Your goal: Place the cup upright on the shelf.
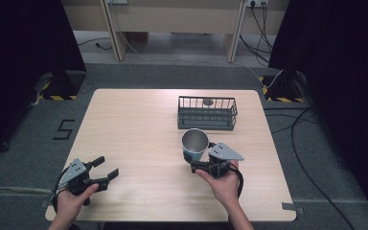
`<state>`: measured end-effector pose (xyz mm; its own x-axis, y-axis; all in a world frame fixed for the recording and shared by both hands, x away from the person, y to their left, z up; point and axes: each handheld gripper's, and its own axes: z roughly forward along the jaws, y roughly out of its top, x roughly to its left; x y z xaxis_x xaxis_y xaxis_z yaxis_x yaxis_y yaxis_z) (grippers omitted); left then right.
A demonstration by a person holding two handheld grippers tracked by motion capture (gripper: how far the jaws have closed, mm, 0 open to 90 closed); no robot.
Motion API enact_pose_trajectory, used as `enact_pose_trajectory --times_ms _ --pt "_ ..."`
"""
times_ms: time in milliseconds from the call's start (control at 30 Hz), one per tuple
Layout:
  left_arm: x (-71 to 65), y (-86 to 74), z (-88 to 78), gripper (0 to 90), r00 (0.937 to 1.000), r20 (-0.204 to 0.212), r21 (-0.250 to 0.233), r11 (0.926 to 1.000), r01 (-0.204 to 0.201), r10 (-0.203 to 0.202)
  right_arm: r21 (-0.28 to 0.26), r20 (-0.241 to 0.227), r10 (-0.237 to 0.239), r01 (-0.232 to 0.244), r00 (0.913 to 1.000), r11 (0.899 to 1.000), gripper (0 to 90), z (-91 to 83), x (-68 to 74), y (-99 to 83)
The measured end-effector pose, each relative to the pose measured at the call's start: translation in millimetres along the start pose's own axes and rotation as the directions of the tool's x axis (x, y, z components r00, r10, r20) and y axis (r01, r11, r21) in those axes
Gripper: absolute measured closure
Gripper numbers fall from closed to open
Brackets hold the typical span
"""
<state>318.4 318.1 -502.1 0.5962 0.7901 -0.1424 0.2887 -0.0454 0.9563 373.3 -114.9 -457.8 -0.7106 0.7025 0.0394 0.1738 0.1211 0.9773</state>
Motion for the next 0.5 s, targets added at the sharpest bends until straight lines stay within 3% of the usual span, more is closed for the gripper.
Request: enact_pose_trajectory --times_ms 500 --pt "0.1 0.0 -0.2 17.5 1.0 0.0 0.0 1.0 0.002 -0.002 -0.015 0.029 0.006 -0.005 0.9996 1.0 18.1 0.0 -9.2 7.7"
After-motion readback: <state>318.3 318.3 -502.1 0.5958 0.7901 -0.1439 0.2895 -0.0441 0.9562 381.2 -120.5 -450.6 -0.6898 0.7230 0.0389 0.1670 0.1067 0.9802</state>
